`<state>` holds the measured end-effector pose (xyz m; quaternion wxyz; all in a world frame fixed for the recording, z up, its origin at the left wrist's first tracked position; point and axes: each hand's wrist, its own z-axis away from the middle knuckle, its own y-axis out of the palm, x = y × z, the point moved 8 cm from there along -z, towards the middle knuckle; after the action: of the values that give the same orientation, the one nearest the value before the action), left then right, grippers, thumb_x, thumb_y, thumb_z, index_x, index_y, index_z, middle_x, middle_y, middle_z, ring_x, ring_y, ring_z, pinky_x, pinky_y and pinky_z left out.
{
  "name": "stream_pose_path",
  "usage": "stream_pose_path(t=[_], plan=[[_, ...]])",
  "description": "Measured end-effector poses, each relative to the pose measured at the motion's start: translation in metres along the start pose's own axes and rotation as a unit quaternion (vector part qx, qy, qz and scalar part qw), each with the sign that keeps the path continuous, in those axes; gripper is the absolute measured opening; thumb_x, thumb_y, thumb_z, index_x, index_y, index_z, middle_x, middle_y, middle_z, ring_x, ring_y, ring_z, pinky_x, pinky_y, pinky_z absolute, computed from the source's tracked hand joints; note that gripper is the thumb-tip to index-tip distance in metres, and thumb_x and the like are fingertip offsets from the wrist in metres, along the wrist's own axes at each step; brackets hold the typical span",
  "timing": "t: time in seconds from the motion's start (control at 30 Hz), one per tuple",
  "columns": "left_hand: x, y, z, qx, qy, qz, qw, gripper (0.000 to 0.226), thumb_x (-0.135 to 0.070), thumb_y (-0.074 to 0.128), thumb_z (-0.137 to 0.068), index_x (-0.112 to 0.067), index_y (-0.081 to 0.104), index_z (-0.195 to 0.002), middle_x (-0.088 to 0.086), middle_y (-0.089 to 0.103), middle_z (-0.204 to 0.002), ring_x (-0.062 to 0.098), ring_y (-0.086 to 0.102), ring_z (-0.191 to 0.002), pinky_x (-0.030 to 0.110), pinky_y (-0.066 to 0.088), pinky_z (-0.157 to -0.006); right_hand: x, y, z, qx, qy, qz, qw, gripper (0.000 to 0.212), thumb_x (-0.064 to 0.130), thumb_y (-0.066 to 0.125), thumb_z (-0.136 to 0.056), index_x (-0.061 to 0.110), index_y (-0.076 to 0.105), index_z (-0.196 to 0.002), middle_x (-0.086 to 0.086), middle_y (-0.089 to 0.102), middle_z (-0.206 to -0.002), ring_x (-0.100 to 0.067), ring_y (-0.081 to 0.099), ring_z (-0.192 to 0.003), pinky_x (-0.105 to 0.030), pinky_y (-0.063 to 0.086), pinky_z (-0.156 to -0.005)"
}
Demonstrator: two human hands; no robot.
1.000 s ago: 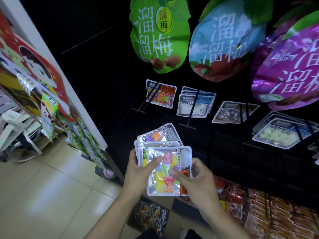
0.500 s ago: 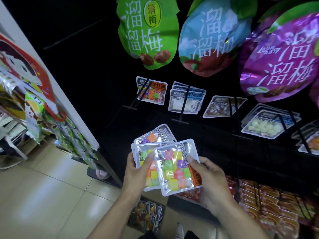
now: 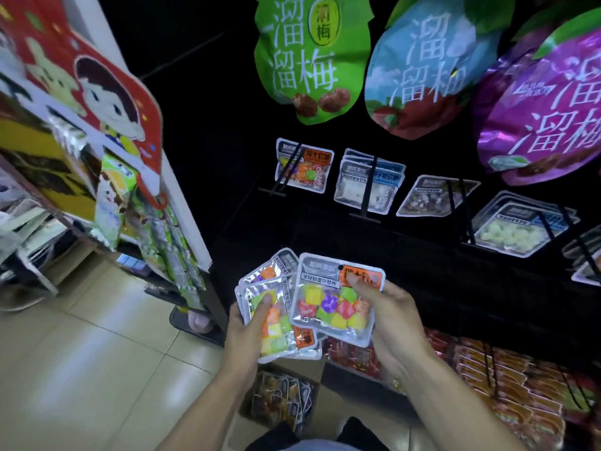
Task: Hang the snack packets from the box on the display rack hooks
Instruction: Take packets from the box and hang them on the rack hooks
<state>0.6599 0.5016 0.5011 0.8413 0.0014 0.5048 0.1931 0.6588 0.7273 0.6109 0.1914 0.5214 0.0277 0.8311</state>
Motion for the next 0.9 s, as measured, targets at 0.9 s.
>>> stream_pose_path(t=[0.9], plan=[[-0.01, -0.031, 0.031, -0.069, 0.001, 0.056, 0.996, 0.038, -0.025, 0.07, -0.093, -0.028, 0.056, -0.129, 0.009, 0.08, -0.103, 0.033, 0.079, -0.08, 0.036, 0.063, -0.055, 0.045, 0.111, -0.105, 0.057, -0.202, 0.126, 0.97, 0.025, 0.023, 0.068, -0.098, 0.011, 0.067, -0.12, 0.0, 0.074, -0.115, -0.008, 0.07, -0.108, -0.024, 0.055, -0.093]])
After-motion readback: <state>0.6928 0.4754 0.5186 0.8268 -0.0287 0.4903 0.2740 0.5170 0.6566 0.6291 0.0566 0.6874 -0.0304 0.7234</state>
